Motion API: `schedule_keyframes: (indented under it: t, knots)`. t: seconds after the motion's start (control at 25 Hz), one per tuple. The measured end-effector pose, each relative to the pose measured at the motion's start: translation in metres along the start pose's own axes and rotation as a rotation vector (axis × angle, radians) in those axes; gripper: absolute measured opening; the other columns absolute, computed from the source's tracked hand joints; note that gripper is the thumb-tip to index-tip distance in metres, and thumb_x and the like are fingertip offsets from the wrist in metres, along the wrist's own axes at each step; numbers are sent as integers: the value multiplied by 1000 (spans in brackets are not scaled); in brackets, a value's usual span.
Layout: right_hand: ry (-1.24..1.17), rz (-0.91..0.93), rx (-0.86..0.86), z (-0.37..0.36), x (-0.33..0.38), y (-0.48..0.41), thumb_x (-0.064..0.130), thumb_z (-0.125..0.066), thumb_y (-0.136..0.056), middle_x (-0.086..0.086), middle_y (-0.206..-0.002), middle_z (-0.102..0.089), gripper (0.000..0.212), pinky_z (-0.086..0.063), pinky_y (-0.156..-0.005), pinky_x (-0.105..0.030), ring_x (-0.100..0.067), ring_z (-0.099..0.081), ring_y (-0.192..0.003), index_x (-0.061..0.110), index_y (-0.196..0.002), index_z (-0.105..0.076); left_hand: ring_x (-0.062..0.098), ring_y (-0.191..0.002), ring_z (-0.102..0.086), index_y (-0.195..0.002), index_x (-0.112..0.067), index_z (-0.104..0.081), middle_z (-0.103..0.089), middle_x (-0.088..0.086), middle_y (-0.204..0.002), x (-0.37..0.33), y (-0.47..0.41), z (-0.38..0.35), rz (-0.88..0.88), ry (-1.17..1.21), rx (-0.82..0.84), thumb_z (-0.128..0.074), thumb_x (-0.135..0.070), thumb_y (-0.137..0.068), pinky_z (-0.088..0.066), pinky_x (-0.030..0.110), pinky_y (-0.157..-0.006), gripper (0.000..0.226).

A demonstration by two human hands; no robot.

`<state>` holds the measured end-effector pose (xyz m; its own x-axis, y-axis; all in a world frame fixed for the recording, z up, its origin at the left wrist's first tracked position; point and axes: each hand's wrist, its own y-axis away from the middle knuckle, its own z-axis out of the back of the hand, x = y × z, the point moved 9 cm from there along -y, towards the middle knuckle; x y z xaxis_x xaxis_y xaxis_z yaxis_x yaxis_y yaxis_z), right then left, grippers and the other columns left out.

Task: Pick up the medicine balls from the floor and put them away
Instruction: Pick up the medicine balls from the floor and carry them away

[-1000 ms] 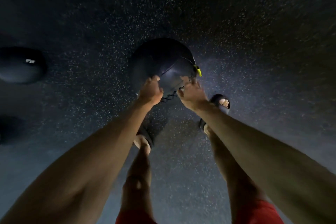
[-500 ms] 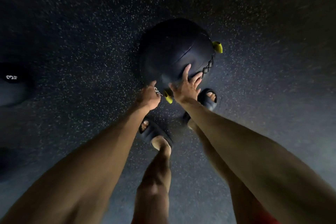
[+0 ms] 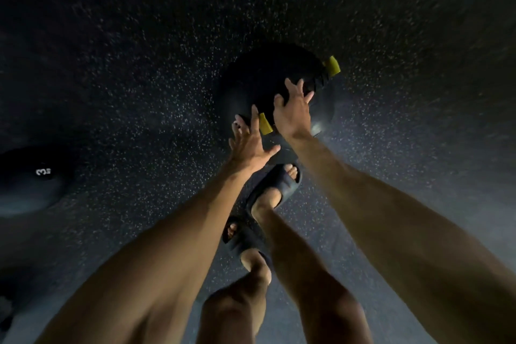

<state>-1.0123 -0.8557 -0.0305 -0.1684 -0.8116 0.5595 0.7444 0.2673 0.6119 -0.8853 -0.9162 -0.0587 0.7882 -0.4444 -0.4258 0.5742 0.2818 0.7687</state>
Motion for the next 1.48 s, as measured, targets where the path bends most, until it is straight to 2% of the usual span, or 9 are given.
schedule_keyframes:
  t: [0.12, 0.28, 0.4, 0.72, 0.88, 1.0, 1.16, 1.32, 1.48]
  knots:
    - [76, 127, -117, 23, -13, 4, 16, -39, -103, -10, -167, -9, 54, -25, -122, -46, -28, -8, -154, 17, -155, -28, 46, -151, 11, -156, -29, 20, 20, 25, -162, -13, -34, 27, 134, 54, -8, -75, -45, -84, -19, 65, -117, 121]
    - [253, 46, 26, 11, -56, 2, 29, -55, -96, -17, -166, 8, 84, -9, -122, -59, -40, 3, -153, 25, -160, -1, 49, -150, 10, -157, -34, 17, 18, 21, -164, -17, -77, 68, 198, 70, -20, -76, -40, -84, -20, 64, -117, 118]
    - [262, 72, 88, 1, -46, -15, 36, -65, -93, -16, -163, 24, 102, -5, -122, -60, -43, 15, -150, 29, -158, 14, 51, -149, 9, -159, -34, 9, 14, 19, -165, -25, -92, 85, 169, 90, -68, -75, -42, -85, -23, 64, -115, 111]
    - [171, -61, 33, 40, 24, -112, 34, -71, -90, -8, -167, 14, 99, -13, -119, -66, -38, 14, -152, 38, -159, 1, 41, -151, -18, -159, -7, -12, -18, 21, -163, -79, -140, 163, -19, 122, -292, -64, -46, -92, -25, 56, -120, 93]
    - [140, -103, -6, 47, 66, -154, 47, -71, -87, -8, -168, 8, 93, -12, -116, -70, -33, 10, -153, 40, -158, -11, 39, -153, 4, -160, -20, 2, 7, 18, -166, -67, -134, 163, -59, 45, -227, -61, -62, -87, -21, 65, -118, 106]
    - [178, -125, -23, 41, 94, -181, 58, -65, -86, -9, -167, 6, 91, -10, -114, -73, -34, 9, -153, 37, -158, -14, 45, -150, 16, -158, -26, 14, 25, 20, -162, -57, -135, 157, -30, 22, -173, -67, -75, -71, -20, 70, -113, 129]
    - [148, -132, -102, 38, 131, -214, 59, -55, -93, -13, -167, -5, 77, -8, -117, -68, -33, 1, -154, 31, -157, -23, 48, -149, 18, -157, -30, 17, 26, 21, -162, -65, -177, 188, -8, -32, -147, -77, -69, -64, -24, 75, -110, 138]
    - [179, 2, -196, 43, 145, -206, 48, -49, -100, -17, -164, -15, 65, -23, -119, -56, -34, -13, -151, 23, -155, -27, 46, -151, 9, -157, -39, 5, 15, 12, -166, -72, -232, 244, -31, 14, -132, -71, -68, -73, -30, 76, -106, 117]
    - [212, 26, -104, 28, 124, -187, 59, -51, -95, -14, -167, 2, 83, -14, -122, -58, -34, -2, -154, 31, -159, -7, 38, -149, -20, -156, -31, -24, -18, 15, -163, -86, -276, 309, 38, 41, -307, -61, -57, -90, -38, 62, -109, 81]
